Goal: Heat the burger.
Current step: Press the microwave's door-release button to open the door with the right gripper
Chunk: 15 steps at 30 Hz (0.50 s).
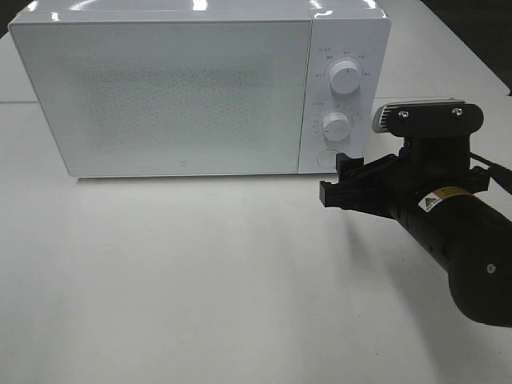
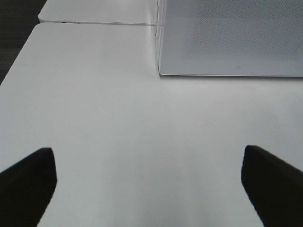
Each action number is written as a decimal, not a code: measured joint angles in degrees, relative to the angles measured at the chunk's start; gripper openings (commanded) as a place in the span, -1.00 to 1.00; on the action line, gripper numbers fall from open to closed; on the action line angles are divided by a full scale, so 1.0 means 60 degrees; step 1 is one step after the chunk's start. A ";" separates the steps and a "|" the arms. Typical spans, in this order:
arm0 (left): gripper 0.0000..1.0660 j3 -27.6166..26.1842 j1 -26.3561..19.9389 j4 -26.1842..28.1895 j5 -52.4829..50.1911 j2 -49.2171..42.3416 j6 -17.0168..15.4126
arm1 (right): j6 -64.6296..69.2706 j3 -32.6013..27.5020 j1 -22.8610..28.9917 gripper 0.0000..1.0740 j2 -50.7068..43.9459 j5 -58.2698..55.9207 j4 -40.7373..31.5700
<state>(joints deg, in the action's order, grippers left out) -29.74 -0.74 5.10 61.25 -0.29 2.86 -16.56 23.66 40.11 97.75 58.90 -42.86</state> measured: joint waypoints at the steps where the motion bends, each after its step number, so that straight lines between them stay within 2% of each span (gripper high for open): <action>1: 0.84 0.0000 0.0000 0.0000 0.0000 0.0000 0.0000 | 0.0000 0.0029 0.0000 0.41 0.0029 -0.0057 -0.0010; 8: 0.84 0.0000 0.0000 0.0000 0.0000 0.0000 0.0000 | 0.0726 0.0057 0.0000 0.41 0.0029 -0.0057 -0.0010; 15: 0.84 0.0000 0.0000 0.0000 0.0000 0.0000 0.0000 | 0.3629 0.0057 0.0000 0.24 0.0029 -0.0057 -0.0010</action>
<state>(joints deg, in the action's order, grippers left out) -29.74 -0.74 5.10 61.25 -0.29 2.86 5.21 24.01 40.11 97.92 58.56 -42.91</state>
